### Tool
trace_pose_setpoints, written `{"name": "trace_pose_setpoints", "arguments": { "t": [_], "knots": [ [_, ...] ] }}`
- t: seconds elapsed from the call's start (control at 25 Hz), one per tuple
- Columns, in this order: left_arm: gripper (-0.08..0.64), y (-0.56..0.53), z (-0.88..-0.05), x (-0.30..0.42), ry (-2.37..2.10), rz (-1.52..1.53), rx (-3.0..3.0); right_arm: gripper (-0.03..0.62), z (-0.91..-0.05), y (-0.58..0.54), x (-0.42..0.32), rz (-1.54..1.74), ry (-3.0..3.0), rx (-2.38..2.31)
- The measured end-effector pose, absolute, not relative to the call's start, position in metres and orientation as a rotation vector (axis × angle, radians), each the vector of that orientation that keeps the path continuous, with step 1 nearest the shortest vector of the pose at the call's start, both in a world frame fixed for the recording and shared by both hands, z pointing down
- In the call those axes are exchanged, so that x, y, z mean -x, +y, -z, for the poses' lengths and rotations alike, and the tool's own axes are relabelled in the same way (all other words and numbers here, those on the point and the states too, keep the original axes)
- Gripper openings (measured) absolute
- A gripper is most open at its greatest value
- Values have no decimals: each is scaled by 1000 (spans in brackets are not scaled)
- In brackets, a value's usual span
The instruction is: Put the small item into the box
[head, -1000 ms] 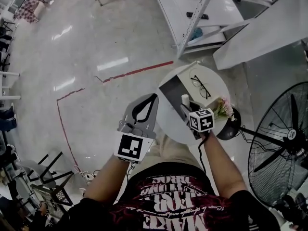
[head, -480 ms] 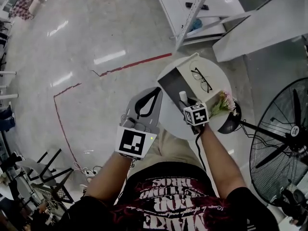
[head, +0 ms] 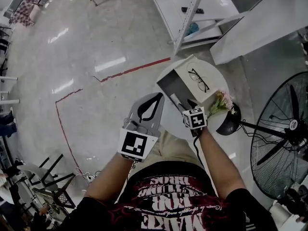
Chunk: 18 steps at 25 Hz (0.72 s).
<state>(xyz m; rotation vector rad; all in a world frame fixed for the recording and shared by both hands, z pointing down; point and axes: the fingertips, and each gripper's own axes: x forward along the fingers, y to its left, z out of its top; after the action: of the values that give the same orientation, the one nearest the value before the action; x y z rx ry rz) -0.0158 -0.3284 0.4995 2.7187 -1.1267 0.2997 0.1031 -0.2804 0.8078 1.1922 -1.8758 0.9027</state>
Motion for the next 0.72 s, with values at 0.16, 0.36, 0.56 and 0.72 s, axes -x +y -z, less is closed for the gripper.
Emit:
{"name": "trace_pose_setpoints", "arguments": {
  "t": [0.16,0.36,0.56,0.72],
  "knots": [
    [1,-324,-492,27,-1154,-281,-2710,236,-779,-286,-103,-881,-1943,-1248],
    [1,-313,-484,45,-1184,-291,-2654,133,-721,-272,-99,-816,-2013,-1311],
    [1,-303,-455,44,-1176,-211,-2707,29,-642,-267,-92,-684,-2152,-1411],
    [2,-291,-445,60,-1225,-223,-2736,29,-589,-263,-84,-596,-2252,-1479]
  ]
}}
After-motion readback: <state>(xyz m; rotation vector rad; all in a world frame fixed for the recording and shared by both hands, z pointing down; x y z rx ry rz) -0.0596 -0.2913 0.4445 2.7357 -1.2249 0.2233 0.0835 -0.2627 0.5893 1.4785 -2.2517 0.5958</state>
